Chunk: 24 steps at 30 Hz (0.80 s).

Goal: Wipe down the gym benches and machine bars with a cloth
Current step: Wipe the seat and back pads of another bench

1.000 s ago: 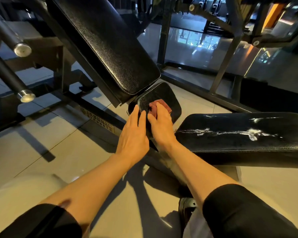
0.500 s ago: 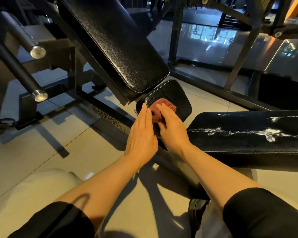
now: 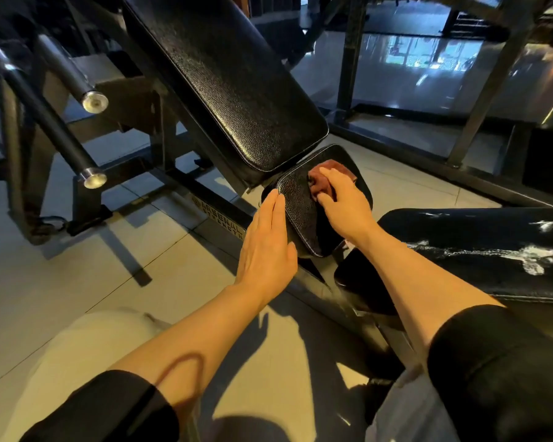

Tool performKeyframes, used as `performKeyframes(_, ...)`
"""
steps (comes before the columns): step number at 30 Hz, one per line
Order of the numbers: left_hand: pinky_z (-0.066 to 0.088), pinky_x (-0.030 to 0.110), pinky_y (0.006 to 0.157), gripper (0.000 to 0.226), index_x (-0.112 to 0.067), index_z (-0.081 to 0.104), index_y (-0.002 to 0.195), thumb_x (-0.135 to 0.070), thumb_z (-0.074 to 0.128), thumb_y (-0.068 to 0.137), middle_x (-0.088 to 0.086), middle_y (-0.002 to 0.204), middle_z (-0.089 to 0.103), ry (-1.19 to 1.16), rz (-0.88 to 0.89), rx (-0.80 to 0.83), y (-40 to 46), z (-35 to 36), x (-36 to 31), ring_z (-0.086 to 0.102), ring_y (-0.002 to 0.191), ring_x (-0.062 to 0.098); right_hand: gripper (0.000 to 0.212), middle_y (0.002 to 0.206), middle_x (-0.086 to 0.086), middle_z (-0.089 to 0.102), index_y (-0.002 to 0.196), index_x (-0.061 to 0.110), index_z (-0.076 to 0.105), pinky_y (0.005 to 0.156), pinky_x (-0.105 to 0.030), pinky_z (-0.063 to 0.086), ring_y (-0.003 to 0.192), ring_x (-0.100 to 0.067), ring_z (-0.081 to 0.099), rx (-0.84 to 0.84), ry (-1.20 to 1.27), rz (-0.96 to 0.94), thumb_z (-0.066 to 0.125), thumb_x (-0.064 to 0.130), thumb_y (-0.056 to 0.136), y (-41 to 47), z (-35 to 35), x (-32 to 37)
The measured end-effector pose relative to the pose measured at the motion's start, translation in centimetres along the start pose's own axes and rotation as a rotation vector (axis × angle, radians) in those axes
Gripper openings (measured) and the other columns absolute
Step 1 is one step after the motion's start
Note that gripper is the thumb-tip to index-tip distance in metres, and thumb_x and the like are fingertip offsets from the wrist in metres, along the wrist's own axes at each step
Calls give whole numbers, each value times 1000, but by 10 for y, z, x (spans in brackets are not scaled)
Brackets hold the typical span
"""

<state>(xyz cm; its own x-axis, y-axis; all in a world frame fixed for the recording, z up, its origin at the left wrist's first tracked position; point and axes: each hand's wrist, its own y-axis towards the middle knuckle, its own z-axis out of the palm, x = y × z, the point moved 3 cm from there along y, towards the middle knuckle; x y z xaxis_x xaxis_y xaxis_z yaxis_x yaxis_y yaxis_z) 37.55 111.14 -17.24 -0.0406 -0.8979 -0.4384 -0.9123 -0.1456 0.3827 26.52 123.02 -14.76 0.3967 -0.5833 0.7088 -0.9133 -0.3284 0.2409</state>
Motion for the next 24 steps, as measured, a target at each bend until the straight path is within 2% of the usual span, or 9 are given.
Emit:
performKeyframes(3,16,32,120,83,-7,12,154,-6,60,87,8,160,10,9,-3,-21,1,1,0,10,147,19,49,149,-1,43,144,21,44,110,-32,26,138,-20,36,-33,71,57,52,12,97,7,0,1)
performKeyframes(5,19,34,119,83,-4,14,153,-5,62,85,11,160,12,19,-6,-39,0,3,0,12,147,21,51,155,-1,36,145,22,43,118,-35,19,144,-19,26,21,66,-38,54,11,96,4,8,12)
performKeyframes(8,26,39,117,83,-2,18,152,-6,63,83,14,159,14,34,-6,-48,0,4,0,15,146,25,55,156,1,33,145,23,44,115,-24,12,147,-14,21,124,46,-226,58,9,94,0,17,23)
performKeyframes(12,30,39,115,82,-6,16,152,-6,61,84,13,158,13,9,-33,-62,-1,5,-3,18,145,26,54,152,2,39,143,23,46,106,-19,17,142,-13,28,29,167,-94,60,9,92,13,1,12)
performKeyframes(14,27,37,117,81,-6,14,152,-6,60,85,11,158,12,-11,-53,-63,-3,8,-5,17,145,24,52,152,1,40,142,23,47,105,-18,16,142,-15,29,-34,110,-66,57,7,94,14,0,11)
performKeyframes(17,26,36,117,81,-5,15,152,-6,60,85,10,158,12,-24,-70,-65,-6,6,-5,18,145,22,52,153,-1,38,141,24,49,114,-22,11,145,-18,25,43,-24,-248,57,5,93,-4,13,28)
performKeyframes(20,35,37,112,74,-4,28,147,-1,59,80,8,152,24,-96,-91,-119,-6,0,-1,30,139,21,52,153,-2,37,139,23,52,110,-14,6,145,-17,23,152,-126,-455,59,5,91,-21,18,37)
performKeyframes(22,34,38,113,74,-5,26,148,-2,58,82,8,153,23,-88,-109,-103,-8,-1,1,29,140,22,55,155,3,35,141,29,50,114,-21,11,146,-13,21,174,-130,-452,59,7,91,-17,15,33)
performKeyframes(24,26,36,117,77,-8,15,152,-4,56,87,8,159,14,-63,-121,-68,-10,1,2,20,145,21,56,156,3,34,142,31,47,120,-33,17,146,-13,22,123,-59,-350,59,8,92,-12,13,31)
